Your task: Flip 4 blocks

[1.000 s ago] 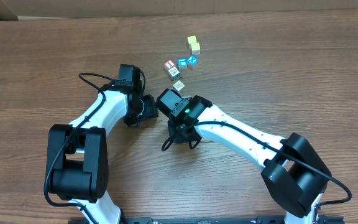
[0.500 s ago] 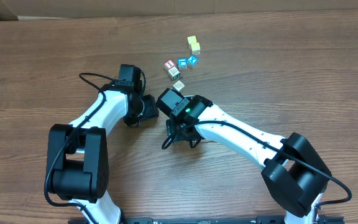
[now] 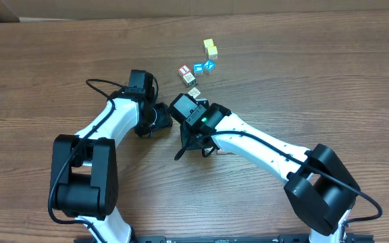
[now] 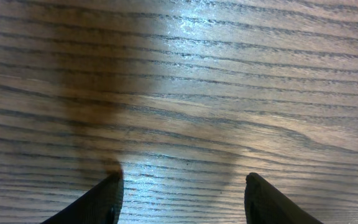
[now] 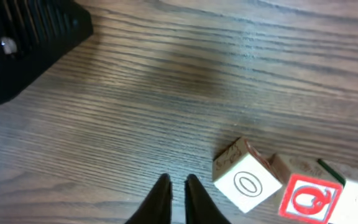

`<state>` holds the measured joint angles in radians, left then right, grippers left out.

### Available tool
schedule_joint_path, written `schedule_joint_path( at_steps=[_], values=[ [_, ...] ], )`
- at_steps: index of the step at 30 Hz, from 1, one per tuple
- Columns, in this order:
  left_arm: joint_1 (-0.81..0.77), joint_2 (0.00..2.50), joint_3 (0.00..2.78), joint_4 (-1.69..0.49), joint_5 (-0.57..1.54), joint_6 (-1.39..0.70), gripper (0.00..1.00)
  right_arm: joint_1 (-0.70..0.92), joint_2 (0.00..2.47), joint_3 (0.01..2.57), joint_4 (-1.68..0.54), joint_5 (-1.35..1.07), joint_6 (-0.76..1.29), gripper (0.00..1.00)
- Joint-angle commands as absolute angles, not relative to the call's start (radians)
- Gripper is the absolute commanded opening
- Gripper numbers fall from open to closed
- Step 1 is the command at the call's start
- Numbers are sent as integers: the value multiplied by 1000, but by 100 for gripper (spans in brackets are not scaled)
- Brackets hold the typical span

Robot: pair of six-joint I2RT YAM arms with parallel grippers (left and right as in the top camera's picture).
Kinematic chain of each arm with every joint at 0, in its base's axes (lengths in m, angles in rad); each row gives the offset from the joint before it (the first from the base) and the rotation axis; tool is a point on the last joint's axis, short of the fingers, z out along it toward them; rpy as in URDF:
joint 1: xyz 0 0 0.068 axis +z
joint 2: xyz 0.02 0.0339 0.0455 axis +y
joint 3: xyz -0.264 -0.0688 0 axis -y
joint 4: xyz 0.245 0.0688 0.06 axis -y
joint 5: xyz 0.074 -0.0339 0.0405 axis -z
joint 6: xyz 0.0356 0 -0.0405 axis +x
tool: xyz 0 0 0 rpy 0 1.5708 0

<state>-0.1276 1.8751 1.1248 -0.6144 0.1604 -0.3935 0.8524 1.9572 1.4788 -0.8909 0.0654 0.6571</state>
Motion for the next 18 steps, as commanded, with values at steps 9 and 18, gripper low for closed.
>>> schedule_joint_path(
  at_steps=[9,18],
  values=[
    [-125,1924,1088,-627,117,-389,57,868,2012,1427,-835,78,689,7],
    [-125,1924,1088,-627,116,-389,57,868,2013,1419,-833,115,689,7]
  ],
)
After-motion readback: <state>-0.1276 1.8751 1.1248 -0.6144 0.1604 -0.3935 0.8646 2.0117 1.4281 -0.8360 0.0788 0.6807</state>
